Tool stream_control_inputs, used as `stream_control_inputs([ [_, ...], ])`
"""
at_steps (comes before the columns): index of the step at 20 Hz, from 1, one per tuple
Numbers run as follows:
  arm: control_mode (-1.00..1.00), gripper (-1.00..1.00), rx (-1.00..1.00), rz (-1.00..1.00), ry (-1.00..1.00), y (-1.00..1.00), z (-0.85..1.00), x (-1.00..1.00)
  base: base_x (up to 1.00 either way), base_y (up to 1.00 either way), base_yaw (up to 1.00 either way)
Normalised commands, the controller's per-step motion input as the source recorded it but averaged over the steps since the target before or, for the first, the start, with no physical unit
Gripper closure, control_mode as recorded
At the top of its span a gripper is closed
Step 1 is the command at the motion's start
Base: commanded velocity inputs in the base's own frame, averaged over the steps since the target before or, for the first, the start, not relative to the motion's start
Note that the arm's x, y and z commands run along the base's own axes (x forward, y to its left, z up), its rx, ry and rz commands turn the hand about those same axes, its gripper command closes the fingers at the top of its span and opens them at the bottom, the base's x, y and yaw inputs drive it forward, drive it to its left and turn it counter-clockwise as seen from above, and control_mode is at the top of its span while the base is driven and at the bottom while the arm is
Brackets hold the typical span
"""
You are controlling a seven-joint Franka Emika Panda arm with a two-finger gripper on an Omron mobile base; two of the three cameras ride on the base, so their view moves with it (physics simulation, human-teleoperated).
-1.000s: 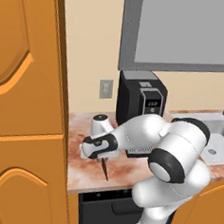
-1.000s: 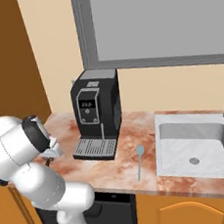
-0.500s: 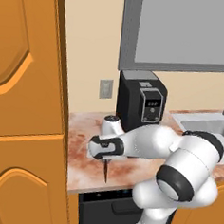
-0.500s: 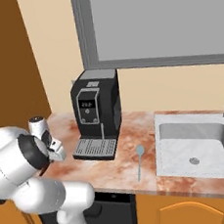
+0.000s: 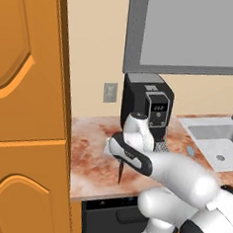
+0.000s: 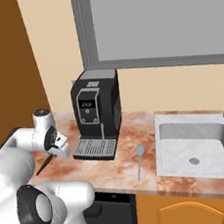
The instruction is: Take the fork and place it on the left side of the plate. Then take the spoon and place it on the right side of the plate. Make sure they're directly next to the plate.
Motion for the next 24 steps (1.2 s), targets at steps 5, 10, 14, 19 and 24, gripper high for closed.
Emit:
stream_control_inputs([
  [5, -1.0, 1.0, 0.0, -0.05, -0.11, 0.0, 0.86, -0.29, 0.0, 0.0, 0.0],
  [10, -1.0, 1.0, 0.0, -0.08, -0.12, 0.0, 0.81, -0.41, 0.0, 0.0, 0.0],
  [14, -1.0, 1.0, 0.0, -0.11, -0.07, 0.0, 0.73, -0.34, 0.0, 0.0, 0.0],
  [19, -1.0, 1.0, 0.0, -0.16, -0.03, 0.0, 0.18, -0.45, 0.0, 0.0, 0.0],
  [24, -1.0, 1.0, 0.0, -0.07, -0.05, 0.0, -0.04, -0.66, 0.0, 0.0, 0.0],
])
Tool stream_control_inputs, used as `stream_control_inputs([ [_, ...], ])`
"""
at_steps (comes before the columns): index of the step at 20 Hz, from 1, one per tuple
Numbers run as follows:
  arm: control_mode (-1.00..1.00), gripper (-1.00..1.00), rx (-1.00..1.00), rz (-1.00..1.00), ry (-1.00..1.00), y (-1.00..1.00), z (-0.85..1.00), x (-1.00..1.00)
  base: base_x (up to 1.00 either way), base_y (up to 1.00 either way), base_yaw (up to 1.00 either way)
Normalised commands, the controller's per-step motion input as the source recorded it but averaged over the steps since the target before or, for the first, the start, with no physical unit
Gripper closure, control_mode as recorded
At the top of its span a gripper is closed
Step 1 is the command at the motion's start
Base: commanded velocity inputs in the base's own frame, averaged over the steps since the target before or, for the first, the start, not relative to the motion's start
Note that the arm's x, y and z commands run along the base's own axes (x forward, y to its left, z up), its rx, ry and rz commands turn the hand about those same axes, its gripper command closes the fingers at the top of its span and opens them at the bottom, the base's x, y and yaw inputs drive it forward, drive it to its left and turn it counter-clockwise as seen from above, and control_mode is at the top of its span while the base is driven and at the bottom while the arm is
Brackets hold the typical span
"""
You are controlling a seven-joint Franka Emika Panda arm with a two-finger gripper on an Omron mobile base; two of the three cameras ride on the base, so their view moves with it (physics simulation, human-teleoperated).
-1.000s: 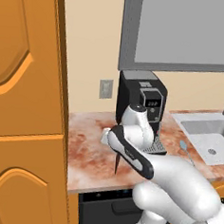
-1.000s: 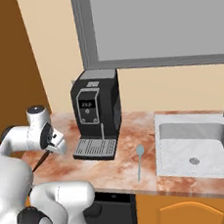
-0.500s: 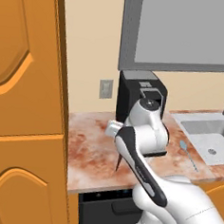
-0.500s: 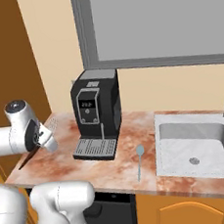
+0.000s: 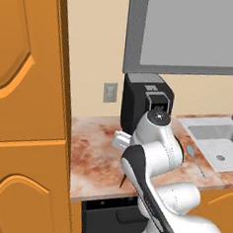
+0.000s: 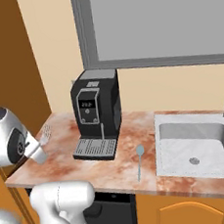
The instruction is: Take the fork and place it on the left side of the plate. Then take the spoon and place it on the right side of the plate. Make sure they're directly next to the plate.
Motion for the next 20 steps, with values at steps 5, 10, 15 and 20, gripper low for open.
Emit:
stream_control_inputs([
  [5, -1.0, 1.0, 0.0, -0.06, -0.13, -0.13, -0.02, -0.56, 0.0, 0.0, 0.0],
  [10, 1.0, 1.0, 0.0, 0.0, 0.0, -0.04, -0.01, -0.08, 0.0, 0.0, 0.0],
  [15, 1.0, 1.0, 0.0, 0.0, 0.0, 0.0, 0.0, 0.0, -0.08, 0.0, -0.01],
  [20, 1.0, 1.0, 0.0, 0.0, 0.0, 0.0, 0.0, 0.0, -0.57, 0.05, -0.33],
])
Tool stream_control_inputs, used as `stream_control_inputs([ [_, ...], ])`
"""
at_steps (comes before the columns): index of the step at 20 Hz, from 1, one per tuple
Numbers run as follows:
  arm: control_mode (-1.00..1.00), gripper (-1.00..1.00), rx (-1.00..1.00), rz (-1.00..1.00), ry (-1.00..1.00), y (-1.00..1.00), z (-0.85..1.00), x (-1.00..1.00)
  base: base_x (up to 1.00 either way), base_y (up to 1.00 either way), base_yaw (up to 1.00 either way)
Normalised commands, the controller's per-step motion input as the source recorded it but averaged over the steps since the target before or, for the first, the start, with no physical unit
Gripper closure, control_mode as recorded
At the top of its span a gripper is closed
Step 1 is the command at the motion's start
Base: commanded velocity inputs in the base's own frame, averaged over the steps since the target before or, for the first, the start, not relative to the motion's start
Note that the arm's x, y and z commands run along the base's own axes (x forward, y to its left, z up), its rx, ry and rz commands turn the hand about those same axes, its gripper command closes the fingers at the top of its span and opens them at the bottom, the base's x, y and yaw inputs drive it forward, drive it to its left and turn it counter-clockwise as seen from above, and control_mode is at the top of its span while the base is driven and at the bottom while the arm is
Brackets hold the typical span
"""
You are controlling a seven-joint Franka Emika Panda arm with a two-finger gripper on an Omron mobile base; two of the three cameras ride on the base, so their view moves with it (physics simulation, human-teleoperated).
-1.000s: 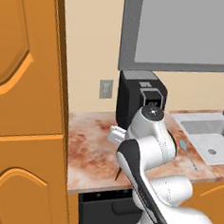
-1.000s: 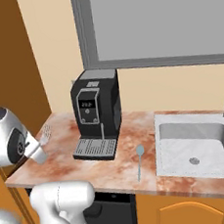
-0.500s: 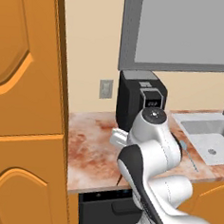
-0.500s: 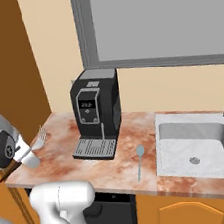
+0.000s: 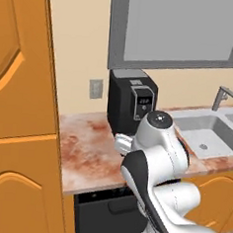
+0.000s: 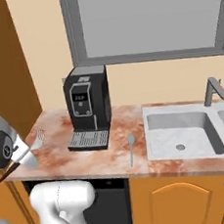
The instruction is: Take the fork and place it on the left side of the plate. Then take the spoon and place it on the right side of the plate. Make sure they're directly next to the plate.
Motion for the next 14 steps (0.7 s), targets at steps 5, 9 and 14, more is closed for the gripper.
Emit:
stream_control_inputs([
  [5, 1.0, 1.0, 0.0, 0.0, 0.0, 0.0, 0.0, 0.0, -0.53, 0.23, -0.56],
  [9, 1.0, 1.0, 0.0, 0.0, 0.0, 0.0, 0.0, 0.0, -0.39, 0.27, -0.62],
  [14, 1.0, 1.0, 0.0, 0.0, 0.0, 0.0, 0.0, 0.0, -0.25, 0.32, -0.63],
])
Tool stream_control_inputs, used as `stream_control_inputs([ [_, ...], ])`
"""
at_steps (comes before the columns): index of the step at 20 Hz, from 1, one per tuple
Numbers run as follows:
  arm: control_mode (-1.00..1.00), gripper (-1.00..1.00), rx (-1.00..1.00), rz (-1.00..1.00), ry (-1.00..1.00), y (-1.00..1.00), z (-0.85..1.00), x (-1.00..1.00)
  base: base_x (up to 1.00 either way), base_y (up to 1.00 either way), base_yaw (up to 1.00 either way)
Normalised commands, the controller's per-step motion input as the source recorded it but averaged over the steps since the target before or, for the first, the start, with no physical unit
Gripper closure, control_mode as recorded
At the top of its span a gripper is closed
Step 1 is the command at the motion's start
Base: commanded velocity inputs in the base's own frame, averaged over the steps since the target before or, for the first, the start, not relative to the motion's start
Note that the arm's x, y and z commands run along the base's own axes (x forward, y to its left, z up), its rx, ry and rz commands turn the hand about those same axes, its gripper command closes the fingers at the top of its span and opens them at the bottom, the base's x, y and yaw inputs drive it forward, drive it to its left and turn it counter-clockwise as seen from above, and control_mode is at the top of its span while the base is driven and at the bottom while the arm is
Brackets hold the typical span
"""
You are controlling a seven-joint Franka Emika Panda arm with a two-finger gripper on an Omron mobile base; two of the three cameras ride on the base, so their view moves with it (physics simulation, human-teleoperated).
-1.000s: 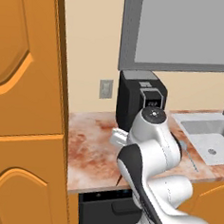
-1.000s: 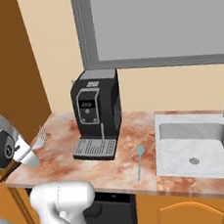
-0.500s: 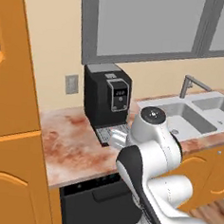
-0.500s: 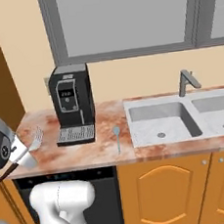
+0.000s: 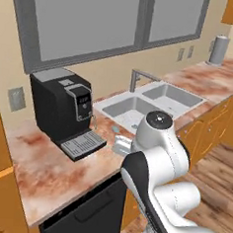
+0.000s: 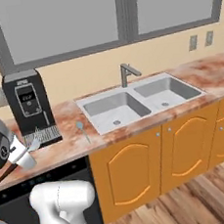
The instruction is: Take the fork and place it on the left side of the plate. Then take the spoon and place it on the right side of the plate. Make sure they're directly next to the plate.
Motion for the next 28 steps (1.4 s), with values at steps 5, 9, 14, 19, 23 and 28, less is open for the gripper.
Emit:
stream_control_inputs([
  [5, 1.0, 1.0, 0.0, 0.0, 0.0, 0.0, 0.0, 0.0, -0.38, 0.37, -0.59],
  [9, 1.0, 1.0, 0.0, 0.0, 0.0, 0.0, 0.0, 0.0, -0.7, 0.3, -0.55],
  [14, 1.0, 1.0, 0.0, 0.0, 0.0, 0.0, 0.0, 0.0, -0.9, 0.2, -0.47],
  [19, 1.0, 1.0, 0.0, 0.0, 0.0, 0.0, 0.0, 0.0, -0.93, 0.02, -0.4],
  [23, 1.0, 1.0, 0.0, 0.0, 0.0, 0.0, 0.0, 0.0, -1.0, -0.04, -0.36],
  [28, 1.0, 1.0, 0.0, 0.0, 0.0, 0.0, 0.0, 0.0, -1.0, -0.15, -0.36],
])
